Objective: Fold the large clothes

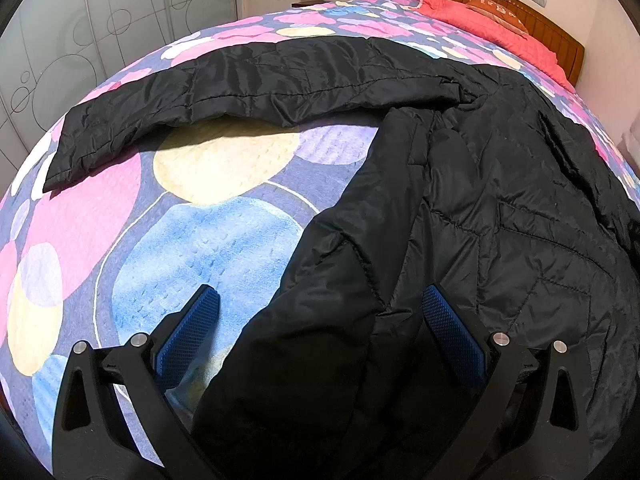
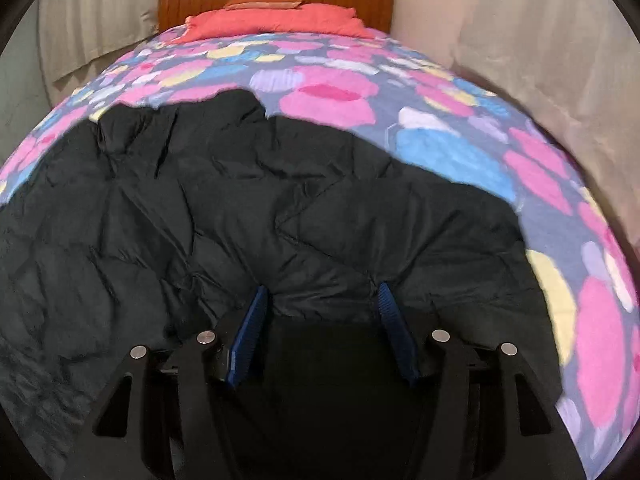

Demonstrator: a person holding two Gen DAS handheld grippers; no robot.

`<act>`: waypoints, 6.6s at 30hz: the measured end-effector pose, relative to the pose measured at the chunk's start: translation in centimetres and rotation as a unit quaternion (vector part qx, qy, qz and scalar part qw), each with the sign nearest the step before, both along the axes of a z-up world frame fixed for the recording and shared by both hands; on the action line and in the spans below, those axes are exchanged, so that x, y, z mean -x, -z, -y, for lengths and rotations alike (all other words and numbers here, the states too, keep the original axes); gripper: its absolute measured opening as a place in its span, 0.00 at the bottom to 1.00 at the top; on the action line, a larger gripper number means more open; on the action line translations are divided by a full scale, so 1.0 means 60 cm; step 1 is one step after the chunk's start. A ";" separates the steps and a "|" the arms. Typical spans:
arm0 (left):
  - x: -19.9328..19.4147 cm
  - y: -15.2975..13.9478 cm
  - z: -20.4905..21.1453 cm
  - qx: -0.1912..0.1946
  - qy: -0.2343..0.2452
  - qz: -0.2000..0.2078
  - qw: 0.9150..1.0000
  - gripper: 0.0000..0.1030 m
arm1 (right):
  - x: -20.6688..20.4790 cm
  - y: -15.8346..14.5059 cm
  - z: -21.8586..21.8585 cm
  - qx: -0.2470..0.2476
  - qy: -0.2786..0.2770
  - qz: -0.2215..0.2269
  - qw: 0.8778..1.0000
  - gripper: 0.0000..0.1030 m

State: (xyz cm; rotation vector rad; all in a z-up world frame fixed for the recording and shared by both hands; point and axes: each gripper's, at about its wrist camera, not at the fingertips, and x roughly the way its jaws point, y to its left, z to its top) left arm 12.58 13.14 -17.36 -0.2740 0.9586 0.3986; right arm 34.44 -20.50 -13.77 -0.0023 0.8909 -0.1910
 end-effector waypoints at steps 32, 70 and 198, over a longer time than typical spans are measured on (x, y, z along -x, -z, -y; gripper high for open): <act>-0.002 0.001 0.001 0.002 0.000 0.001 1.000 0.98 | 0.095 0.029 0.070 -0.025 0.045 0.023 0.998 0.72; 0.067 -0.017 -0.372 0.127 -0.194 0.172 0.958 0.98 | 0.100 0.031 0.063 -0.013 0.042 0.034 0.998 0.74; -0.376 -0.109 0.137 -0.049 0.209 0.116 0.970 0.75 | -0.070 -0.042 -0.095 -0.049 -0.090 0.051 0.993 0.45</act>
